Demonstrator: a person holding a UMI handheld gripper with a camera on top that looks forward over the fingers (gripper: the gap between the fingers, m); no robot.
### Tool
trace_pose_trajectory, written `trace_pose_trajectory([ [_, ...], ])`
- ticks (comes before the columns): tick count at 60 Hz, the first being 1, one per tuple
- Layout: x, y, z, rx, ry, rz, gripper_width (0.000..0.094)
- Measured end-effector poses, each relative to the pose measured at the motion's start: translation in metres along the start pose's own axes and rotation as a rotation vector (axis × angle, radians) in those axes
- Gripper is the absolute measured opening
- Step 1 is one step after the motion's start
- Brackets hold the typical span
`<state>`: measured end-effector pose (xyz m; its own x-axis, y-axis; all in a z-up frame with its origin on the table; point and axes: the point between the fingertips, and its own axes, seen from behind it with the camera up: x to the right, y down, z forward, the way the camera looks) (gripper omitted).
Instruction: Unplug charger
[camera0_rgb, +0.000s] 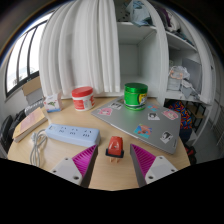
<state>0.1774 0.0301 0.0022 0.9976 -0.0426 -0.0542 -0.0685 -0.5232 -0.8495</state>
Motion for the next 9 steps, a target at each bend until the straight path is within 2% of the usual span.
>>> trace_pose_trajectory([
  [3, 0.003, -0.004, -0.004, 0.027, -0.005, -0.015, 0.0805],
  [5, 0.006, -0.006, -0.008, 0.044, -0.004, -0.023, 0.0838],
  [9, 0.017, -0.015, -0.019, 0.098, 0.008, -0.028, 0.0846],
])
